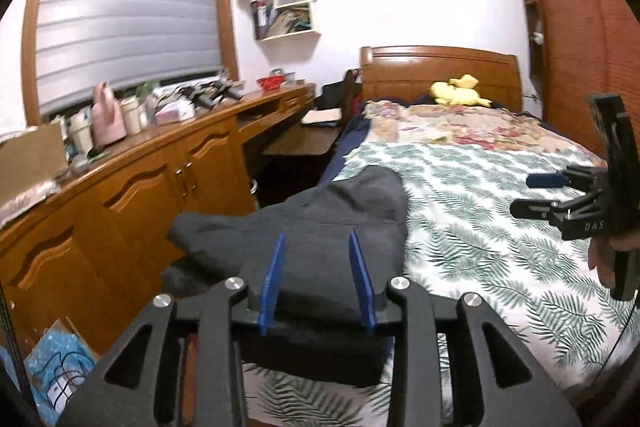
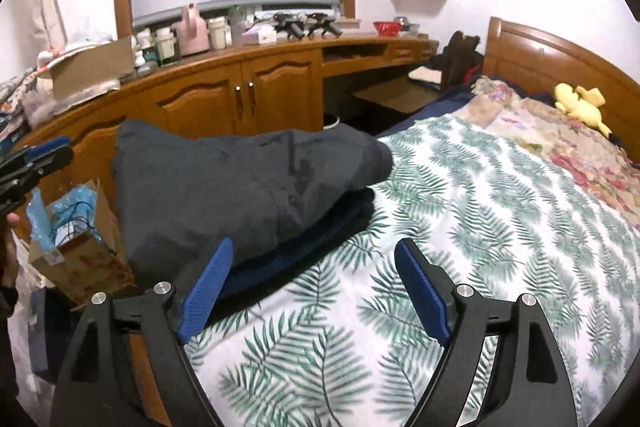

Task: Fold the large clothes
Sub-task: 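Lower the jacket bundle beside the desk and open both tools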

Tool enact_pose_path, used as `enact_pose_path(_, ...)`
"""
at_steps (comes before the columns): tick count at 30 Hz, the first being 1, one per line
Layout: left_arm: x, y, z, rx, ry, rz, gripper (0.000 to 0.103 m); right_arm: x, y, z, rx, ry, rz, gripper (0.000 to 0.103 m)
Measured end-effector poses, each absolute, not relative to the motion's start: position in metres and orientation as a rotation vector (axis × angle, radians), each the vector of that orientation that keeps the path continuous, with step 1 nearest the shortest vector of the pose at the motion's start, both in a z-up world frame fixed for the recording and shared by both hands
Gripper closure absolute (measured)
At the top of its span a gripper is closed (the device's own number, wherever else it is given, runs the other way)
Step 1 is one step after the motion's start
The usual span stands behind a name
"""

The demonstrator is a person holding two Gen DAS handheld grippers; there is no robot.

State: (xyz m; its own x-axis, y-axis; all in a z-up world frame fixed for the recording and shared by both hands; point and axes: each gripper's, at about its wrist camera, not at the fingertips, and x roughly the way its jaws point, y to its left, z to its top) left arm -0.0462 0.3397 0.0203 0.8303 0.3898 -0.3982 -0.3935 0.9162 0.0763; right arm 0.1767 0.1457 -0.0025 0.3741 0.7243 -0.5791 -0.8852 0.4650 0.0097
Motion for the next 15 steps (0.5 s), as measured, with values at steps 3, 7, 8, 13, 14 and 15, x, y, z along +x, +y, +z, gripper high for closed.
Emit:
enact_pose_path(3,-0.044,0.318,0.025,0.009,0.403,0.394,0.070,0.170,0.120,0.007,-0.311,0.540,1.049,0.016)
enact_pose_path(7,-0.038,0.293,0.024,0.013,0.411,0.356,0.069,0.163,0.095,0.014,-0.304,0.513,1.028,0.015)
enact_pose_path(8,-0.035,0.287,0.023,0.017,0.417,0.351,0.069,0.160,0.087,0.014,-0.307,0.508,1.013,0.014)
enact_pose_path(13,-0.022,0.255,0.017,-0.004,0.430,0.333,0.069,0.148,0.045,0.012,-0.279,0.487,0.973,0.013)
enact_pose_path(14,-0.018,0.249,0.015,-0.010,0.440,0.324,0.069,0.148,0.039,0.012,-0.273,0.487,0.966,0.013)
enact_pose_path(15,-0.013,0.242,0.013,-0.020,0.455,0.291,0.069,0.147,0.029,0.011,-0.263,0.487,0.955,0.013)
